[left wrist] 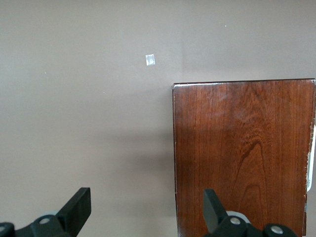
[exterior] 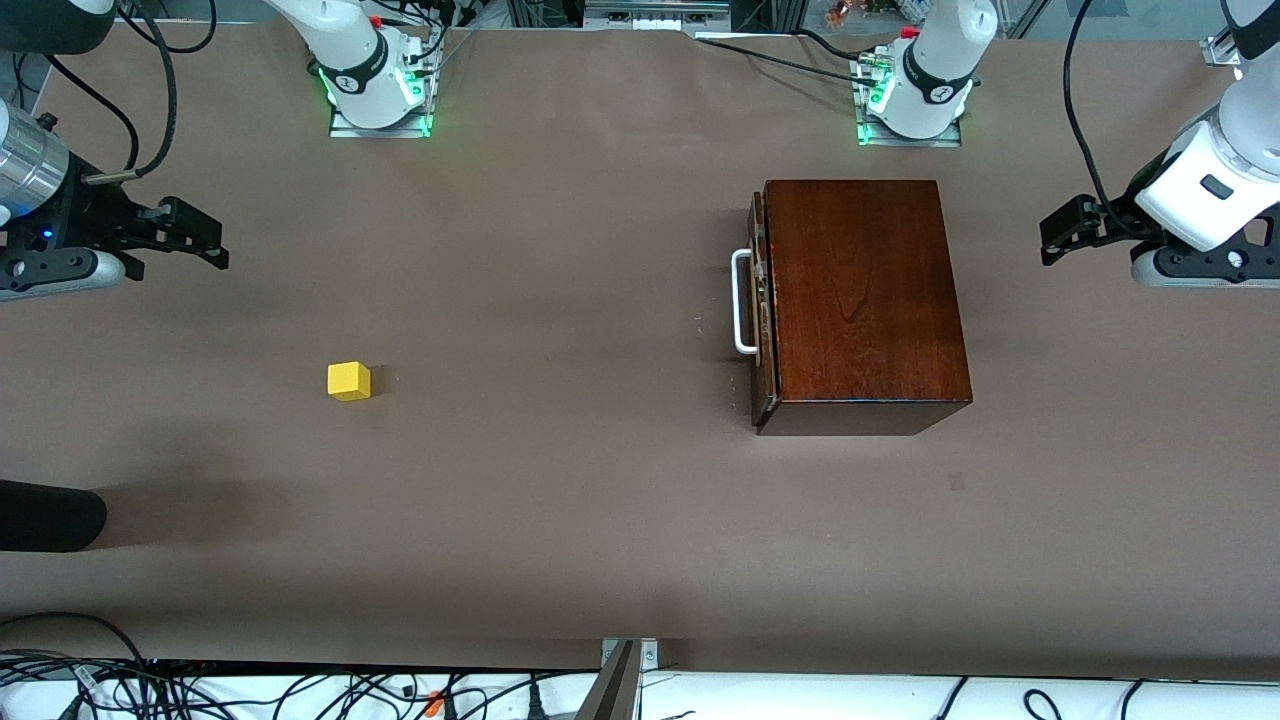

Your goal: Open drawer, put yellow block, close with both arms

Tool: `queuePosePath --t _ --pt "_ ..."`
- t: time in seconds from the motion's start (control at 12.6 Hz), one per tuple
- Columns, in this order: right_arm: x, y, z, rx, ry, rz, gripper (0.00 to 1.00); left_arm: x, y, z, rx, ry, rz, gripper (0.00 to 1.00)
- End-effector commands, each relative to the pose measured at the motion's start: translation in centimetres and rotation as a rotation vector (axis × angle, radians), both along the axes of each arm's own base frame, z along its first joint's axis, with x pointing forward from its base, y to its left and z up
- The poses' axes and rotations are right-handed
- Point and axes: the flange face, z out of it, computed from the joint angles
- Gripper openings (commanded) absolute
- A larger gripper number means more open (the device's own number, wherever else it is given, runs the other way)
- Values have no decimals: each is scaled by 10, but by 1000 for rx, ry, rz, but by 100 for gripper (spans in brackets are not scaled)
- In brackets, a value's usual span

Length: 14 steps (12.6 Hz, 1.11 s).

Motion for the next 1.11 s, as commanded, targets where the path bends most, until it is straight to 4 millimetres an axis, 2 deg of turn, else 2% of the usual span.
queuePosePath --t 0.0,0.63,0.79,0.95,1.03 --pt "0 -2 6 -12 4 -4 100 -4 -1 8 -21 5 11 100" --pt "1 -3 6 -14 4 -6 100 -11 -2 7 -18 66 8 100" --pt "1 -2 6 -12 4 -4 100 -2 -3 7 -53 63 16 100" --pt "1 -2 6 -14 4 -4 100 0 -8 -8 -44 122 9 100" --pt "0 -2 6 -12 4 -4 100 -3 -10 -9 -40 151 0 100"
